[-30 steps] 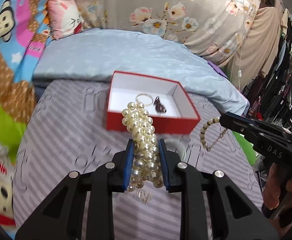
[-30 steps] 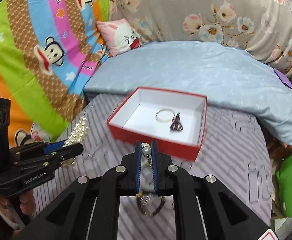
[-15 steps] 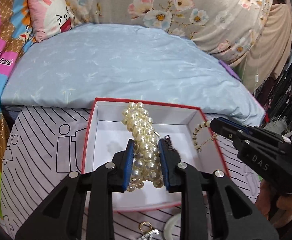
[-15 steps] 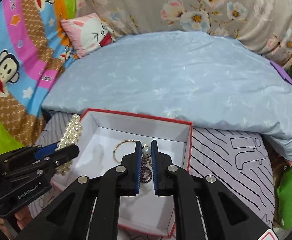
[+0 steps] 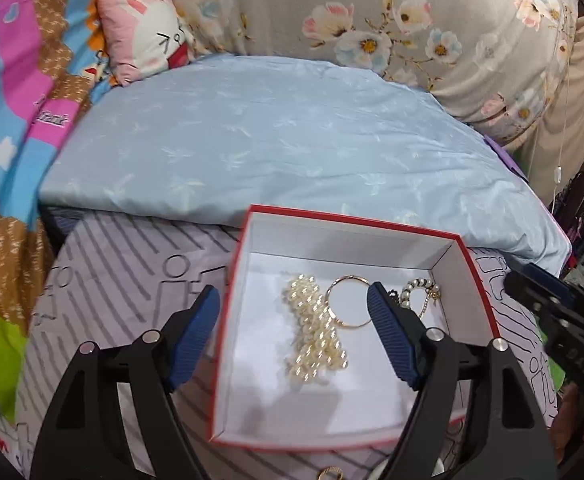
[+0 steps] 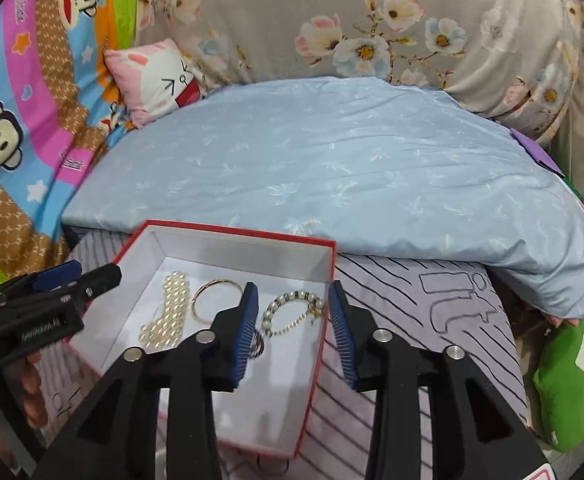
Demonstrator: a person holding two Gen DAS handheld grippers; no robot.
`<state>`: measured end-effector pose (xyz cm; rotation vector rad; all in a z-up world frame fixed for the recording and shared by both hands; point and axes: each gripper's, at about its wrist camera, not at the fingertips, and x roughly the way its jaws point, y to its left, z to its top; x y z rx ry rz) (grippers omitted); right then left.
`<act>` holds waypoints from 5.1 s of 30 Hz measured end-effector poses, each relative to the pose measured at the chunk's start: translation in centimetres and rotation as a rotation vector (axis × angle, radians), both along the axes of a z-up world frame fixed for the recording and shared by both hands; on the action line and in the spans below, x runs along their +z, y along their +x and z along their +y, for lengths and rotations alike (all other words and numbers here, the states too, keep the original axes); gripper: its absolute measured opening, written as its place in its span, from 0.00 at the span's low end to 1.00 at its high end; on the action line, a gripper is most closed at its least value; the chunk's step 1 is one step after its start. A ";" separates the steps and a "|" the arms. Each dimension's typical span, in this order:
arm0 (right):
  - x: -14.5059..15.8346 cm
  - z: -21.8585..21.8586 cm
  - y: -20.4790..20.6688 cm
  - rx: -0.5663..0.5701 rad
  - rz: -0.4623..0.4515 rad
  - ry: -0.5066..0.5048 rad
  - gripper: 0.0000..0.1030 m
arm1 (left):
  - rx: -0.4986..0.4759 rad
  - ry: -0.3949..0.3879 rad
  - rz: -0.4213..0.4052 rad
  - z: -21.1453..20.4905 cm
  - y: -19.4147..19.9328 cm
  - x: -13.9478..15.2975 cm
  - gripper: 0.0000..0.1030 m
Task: Organize jewelry
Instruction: 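Withdraw both tools from the box toward the remaining jewelry, then close the left tool on the silver chain pendant while the right tool approaches the beaded bracelet, then carry the silver pendant into the red box with the left tool and open it, then withdraw both tools from the box toward the bead bracelet and watch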
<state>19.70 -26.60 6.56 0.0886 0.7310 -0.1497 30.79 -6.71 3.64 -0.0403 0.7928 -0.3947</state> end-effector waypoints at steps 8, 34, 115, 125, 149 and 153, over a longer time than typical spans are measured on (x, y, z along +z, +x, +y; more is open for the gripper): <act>0.1 1.6 -8.8 0.017 0.018 0.018 0.39 | 0.040 -0.019 0.006 5.5 -7.7 0.7 0.77; -7.8 7.9 -17.8 0.061 0.212 0.078 0.47 | 0.011 0.085 0.216 8.3 -21.2 -8.3 0.77; 1.3 4.2 -13.1 0.159 0.016 0.161 0.08 | -0.130 -0.112 0.072 5.6 -17.7 1.5 0.15; 1.7 2.3 -3.2 0.145 0.020 0.137 0.08 | -0.104 -0.101 -0.008 1.4 -6.9 4.3 0.15; -0.6 1.7 -6.5 0.059 0.021 0.102 0.50 | -0.011 -0.016 -0.025 1.9 -6.2 1.8 0.66; -1.4 2.4 -10.6 0.037 0.043 0.055 0.50 | -0.002 0.019 0.000 3.7 -9.8 0.8 0.66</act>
